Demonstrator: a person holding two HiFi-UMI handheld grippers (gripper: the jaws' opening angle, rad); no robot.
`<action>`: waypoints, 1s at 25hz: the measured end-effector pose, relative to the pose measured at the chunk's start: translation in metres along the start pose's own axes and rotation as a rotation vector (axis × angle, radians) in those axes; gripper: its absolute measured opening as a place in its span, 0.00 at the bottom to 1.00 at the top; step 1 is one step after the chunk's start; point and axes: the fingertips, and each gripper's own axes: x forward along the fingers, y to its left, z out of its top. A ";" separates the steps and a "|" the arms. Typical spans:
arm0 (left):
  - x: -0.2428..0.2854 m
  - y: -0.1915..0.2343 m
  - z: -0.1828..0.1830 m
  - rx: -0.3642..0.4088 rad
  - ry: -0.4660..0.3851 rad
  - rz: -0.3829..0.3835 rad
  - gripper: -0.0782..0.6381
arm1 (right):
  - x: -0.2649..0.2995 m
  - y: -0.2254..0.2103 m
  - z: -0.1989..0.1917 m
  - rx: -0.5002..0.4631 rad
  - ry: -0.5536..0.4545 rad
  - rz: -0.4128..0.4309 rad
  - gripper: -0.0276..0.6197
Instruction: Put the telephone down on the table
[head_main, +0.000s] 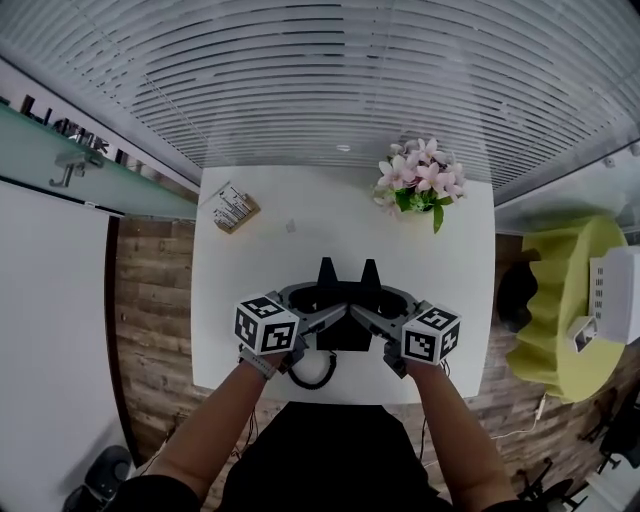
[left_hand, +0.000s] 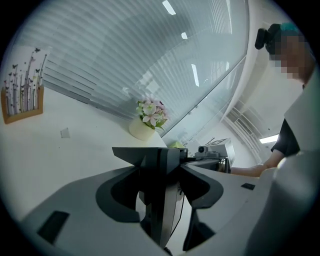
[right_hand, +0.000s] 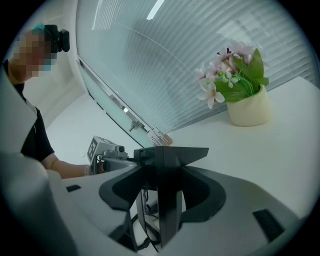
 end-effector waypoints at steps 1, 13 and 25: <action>0.003 0.004 0.000 -0.007 0.003 0.002 0.46 | 0.002 -0.004 -0.001 0.007 0.005 0.002 0.43; 0.026 0.034 0.014 -0.050 0.009 0.023 0.46 | 0.021 -0.044 0.000 0.095 0.023 0.012 0.43; 0.034 0.054 0.004 -0.156 0.011 0.007 0.46 | 0.031 -0.058 -0.002 0.167 0.024 0.023 0.43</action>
